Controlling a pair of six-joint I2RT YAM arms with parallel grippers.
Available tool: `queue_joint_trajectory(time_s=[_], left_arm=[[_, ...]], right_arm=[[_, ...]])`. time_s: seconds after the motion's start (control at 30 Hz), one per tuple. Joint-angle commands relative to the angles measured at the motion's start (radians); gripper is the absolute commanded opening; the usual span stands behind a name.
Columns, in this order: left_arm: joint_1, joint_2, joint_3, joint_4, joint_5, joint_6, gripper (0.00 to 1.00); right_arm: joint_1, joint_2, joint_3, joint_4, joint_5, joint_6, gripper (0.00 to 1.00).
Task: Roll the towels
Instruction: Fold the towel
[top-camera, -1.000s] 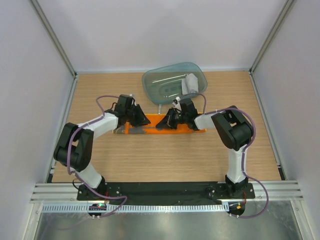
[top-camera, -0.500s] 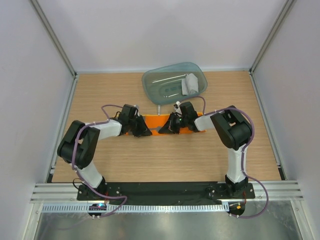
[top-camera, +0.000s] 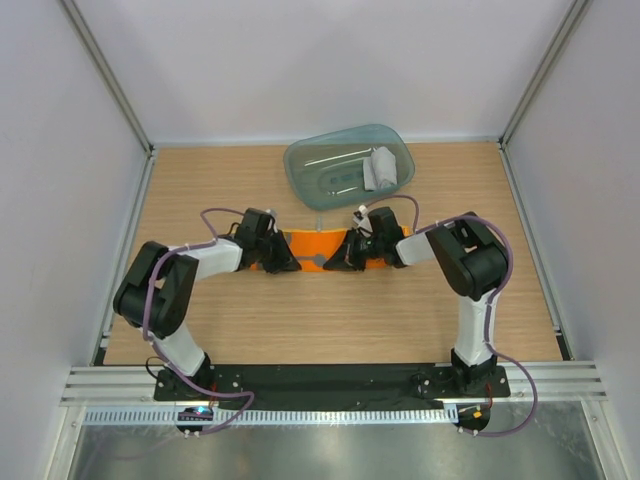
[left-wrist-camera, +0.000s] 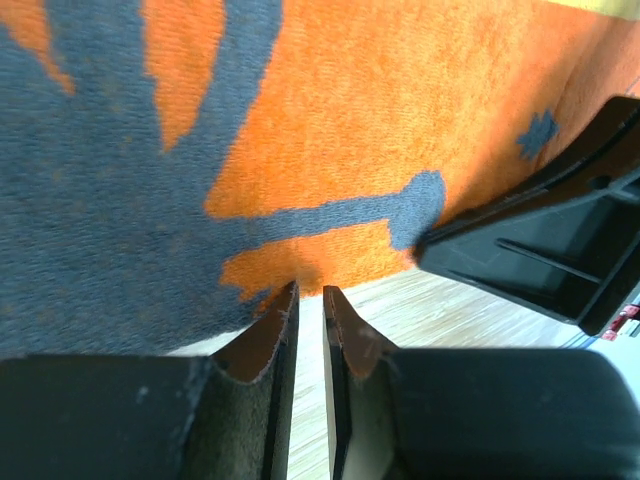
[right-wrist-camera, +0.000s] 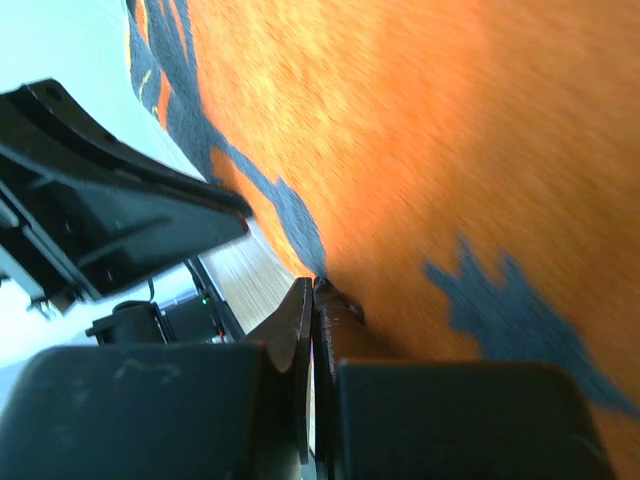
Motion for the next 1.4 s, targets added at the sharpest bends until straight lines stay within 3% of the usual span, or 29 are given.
queue_joint_trajectory(time_s=[0.0, 0.33, 0.67, 0.9, 1.13, 1.23, 1.27, 1.3, 1.37], left_arm=[[0.035, -0.038, -0.005, -0.052, -0.052, 0.041, 0.17], [0.129, -0.058, -0.062, -0.048, -0.021, 0.064, 0.15], [0.162, -0.087, -0.079, -0.052, -0.020, 0.053, 0.14], [0.182, -0.098, -0.086, -0.058, -0.026, 0.050, 0.13], [0.187, -0.132, -0.085, -0.083, -0.032, 0.050, 0.15], [0.187, -0.164, -0.070, -0.112, -0.029, 0.050, 0.22], [0.184, -0.178, -0.066, -0.121, -0.029, 0.050, 0.25], [0.184, -0.193, -0.062, -0.130, -0.029, 0.050, 0.29], [0.185, -0.248, -0.045, -0.169, -0.044, 0.050, 0.41]], right_arm=[[-0.061, -0.039, -0.064, -0.109, 0.034, -0.098, 0.01], [-0.272, -0.143, -0.159, -0.206, -0.035, -0.175, 0.01], [-0.457, -0.367, -0.233, -0.594, 0.218, -0.235, 0.01], [-0.619, -0.470, -0.226, -0.698, 0.308, -0.259, 0.01], [-0.652, -0.531, -0.204, -0.749, 0.345, -0.273, 0.02], [-0.650, -0.617, -0.213, -0.772, 0.336, -0.288, 0.15], [-0.649, -0.641, -0.218, -0.780, 0.331, -0.288, 0.23], [-0.645, -0.672, -0.224, -0.784, 0.327, -0.290, 0.40], [-0.621, -0.755, -0.251, -0.795, 0.319, -0.282, 0.52]])
